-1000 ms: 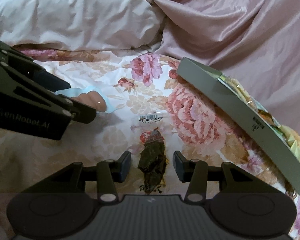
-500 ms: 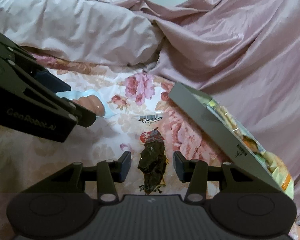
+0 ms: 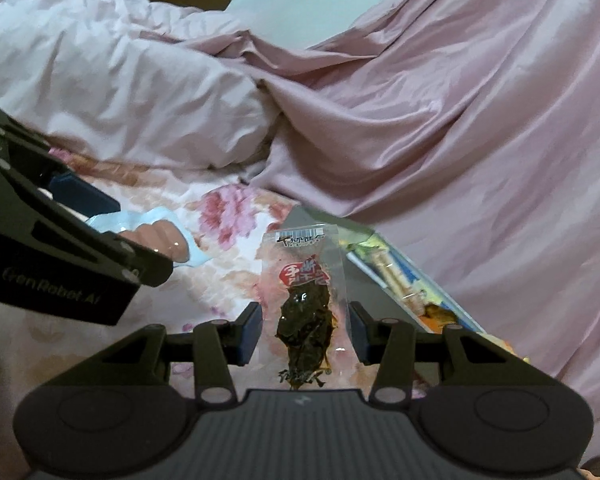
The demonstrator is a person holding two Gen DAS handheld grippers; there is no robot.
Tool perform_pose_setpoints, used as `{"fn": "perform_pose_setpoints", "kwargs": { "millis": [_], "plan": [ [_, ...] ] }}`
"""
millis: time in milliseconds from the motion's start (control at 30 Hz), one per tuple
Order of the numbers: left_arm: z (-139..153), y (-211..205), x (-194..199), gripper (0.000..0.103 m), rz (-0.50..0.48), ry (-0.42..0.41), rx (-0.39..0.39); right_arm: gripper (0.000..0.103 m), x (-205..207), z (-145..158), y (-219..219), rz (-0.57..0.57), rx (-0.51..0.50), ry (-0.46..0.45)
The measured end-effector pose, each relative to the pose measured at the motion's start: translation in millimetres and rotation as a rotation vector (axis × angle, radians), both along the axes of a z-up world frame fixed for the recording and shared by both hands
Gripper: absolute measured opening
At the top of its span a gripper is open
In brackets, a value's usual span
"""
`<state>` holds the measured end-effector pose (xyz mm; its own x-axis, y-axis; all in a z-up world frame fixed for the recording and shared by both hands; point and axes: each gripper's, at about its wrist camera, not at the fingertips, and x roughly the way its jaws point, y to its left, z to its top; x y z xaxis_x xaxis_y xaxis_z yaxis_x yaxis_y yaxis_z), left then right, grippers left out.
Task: Organize snacks
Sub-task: 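Lift sausage pack with left gripper while right carries meat packet to tray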
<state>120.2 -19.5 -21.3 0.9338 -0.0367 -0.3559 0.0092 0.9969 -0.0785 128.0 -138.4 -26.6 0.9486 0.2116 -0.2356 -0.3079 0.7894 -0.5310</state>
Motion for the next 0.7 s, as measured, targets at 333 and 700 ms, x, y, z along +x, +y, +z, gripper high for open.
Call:
{"fn": "perform_pose_setpoints", "kwargs": {
  "millis": [333, 700],
  "plan": [
    [32, -25, 6, 0.057, -0.020, -0.059, 0.028, 0.050, -2, 21, -22, -0.052, 0.047, -0.062],
    [65, -56, 25, 0.057, -0.054, -0.121, 0.071, 0.051, 7, 53, -71, -0.148, 0.158, -0.118]
  ]
}}
